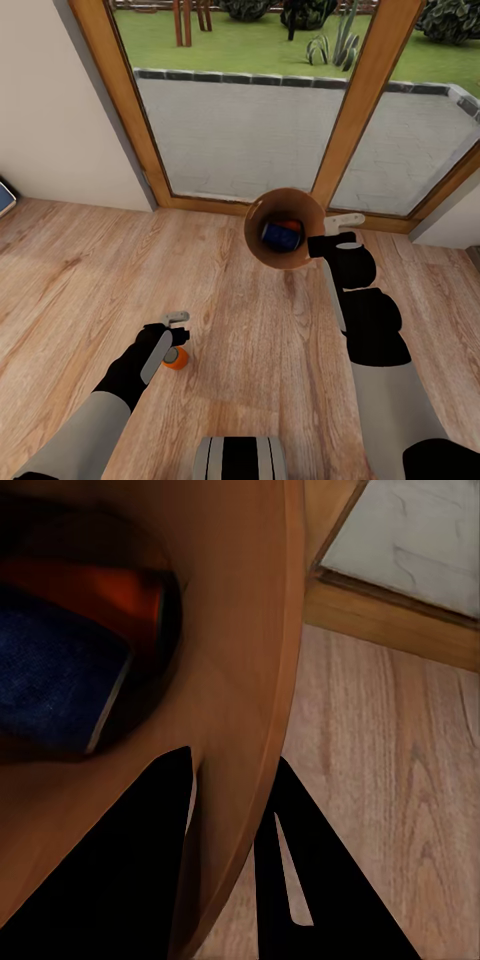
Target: Put the three can of soda from the living room inside the tash can in the kitchen.
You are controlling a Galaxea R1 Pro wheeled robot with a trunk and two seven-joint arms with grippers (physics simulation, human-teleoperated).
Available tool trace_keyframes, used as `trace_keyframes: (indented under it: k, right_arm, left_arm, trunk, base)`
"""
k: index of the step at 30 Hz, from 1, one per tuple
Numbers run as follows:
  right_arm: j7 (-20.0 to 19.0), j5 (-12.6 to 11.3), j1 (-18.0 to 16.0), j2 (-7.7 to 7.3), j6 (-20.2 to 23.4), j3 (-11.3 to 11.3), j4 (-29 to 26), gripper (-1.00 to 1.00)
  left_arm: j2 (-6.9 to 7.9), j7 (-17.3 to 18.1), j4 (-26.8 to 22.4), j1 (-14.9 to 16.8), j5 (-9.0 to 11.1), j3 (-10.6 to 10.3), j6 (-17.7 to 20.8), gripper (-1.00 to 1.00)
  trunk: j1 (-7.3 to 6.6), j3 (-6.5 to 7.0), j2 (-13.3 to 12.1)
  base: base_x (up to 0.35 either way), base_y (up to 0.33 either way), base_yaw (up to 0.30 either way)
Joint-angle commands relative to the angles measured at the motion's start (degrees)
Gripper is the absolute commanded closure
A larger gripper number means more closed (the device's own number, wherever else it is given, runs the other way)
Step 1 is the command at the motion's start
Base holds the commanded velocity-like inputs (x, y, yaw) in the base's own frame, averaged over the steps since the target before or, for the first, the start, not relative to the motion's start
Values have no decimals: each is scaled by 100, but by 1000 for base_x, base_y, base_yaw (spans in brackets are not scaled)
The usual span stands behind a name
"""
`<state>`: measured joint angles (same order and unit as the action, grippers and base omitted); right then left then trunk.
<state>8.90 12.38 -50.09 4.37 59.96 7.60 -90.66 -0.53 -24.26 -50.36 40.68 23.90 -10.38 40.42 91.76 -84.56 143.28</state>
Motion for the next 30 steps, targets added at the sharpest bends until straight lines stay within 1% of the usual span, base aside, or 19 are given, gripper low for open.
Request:
trace_keyframes:
  k: [1,19,22,24,26,30]
  right_arm:
    - [-13,70,-7,1,4,2,-4,100]
    - [-11,71,-36,11,4,37,-4,100]
    - [-11,71,-36,11,4,50,-4,100]
    - [-8,71,-36,11,4,54,-4,100]
    - [-5,71,-36,11,4,55,-4,100]
    - [-3,71,-29,11,4,60,-3,100]
  left_arm:
    - [0,0,0,0,0,0,0,-100]
    - [32,0,29,1,0,8,18,-100]
    - [29,9,280,1,3,6,19,-100]
    - [28,13,405,1,6,3,19,-100]
    - [27,20,469,1,8,2,19,-100]
    - [25,21,522,1,9,1,18,-100]
  trunk:
    - [-1,1,0]
    - [-1,1,0]
    - [-1,1,0]
    - [4,-44,3]
    - [10,-88,6]
    - [10,-88,6]
  base:
    - [0,0,0]
    - [0,0,0]
    - [0,0,0]
    - [0,0,0]
    - [0,0,0]
    - [0,0,0]
